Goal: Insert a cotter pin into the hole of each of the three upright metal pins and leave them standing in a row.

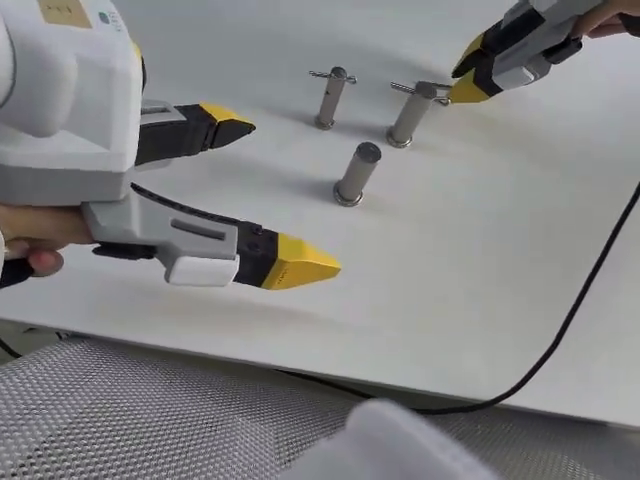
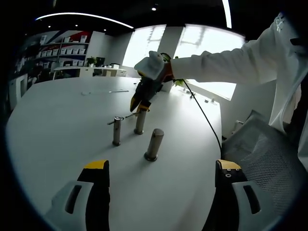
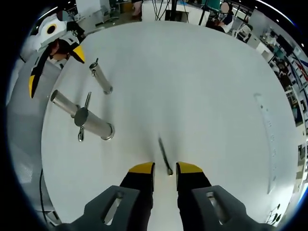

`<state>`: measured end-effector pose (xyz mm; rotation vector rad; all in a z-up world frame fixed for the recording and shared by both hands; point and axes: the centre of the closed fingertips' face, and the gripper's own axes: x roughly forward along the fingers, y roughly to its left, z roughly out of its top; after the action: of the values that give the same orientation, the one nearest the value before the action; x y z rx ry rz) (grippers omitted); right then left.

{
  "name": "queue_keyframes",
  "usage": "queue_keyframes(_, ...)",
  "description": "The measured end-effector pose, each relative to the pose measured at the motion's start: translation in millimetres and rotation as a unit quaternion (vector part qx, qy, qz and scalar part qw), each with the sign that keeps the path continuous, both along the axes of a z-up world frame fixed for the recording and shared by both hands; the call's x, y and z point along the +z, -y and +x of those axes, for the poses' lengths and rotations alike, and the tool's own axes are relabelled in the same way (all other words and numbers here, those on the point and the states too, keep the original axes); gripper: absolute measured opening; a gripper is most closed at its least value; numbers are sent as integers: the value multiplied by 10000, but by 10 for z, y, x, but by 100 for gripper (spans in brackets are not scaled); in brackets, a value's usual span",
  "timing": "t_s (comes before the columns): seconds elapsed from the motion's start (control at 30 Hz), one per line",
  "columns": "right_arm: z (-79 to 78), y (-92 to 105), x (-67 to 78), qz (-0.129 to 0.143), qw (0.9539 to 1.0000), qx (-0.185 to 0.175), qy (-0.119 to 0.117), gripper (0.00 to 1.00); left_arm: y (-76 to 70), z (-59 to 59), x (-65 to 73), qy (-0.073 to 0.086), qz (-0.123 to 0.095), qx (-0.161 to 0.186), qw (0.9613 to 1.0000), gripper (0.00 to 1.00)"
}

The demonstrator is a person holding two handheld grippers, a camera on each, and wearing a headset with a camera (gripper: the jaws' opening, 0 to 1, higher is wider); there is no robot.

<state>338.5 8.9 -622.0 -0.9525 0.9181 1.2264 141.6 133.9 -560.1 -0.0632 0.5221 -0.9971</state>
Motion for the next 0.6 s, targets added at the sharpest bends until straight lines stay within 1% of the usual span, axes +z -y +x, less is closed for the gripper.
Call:
queue_keyframes(0.03,-15,6,-6,-9,10000,20,-36,10,0,-4,-5,-2,13,-7,10000,90)
queue_keyframes(0.07,-7,-7,5,47,10000,-14,-47,8,1,-10,0,-2,14,-12,10000,90)
queue_keyframes(0.1,5,-13,14,63,10000,-25,-23,6,3,-12,3,-12,-2,-6,10000,90)
queue_keyframes(0.17,6,9,-4,-33,10000,5,-44,1,4,-6,8,-37,-51,42,10000,90)
queue_keyframes(0.2,-17,2,5,2,9999,-3,-125,0,7,-5,14,-44,-79,65,9999,89)
queue_keyframes(0.43,-8,5,14,-99,9999,112,-6,0,0,3,3,-61,-76,124,9999,88)
queue_keyframes(0.5,-7,5,6,-159,9995,271,89,0,3,3,5,-61,-79,132,9999,88)
queue_keyframes(0.53,-2,0,5,-192,9984,503,163,0,5,0,5,-66,-76,131,9999,88)
queue_keyframes(0.57,0,3,1,-208,9974,647,231,0,8,-3,5,-66,-66,129,9999,88)
queue_keyframes(0.6,-1,7,-5,-214,9974,638,246,0,11,-9,3,-69,-42,119,9999,88)
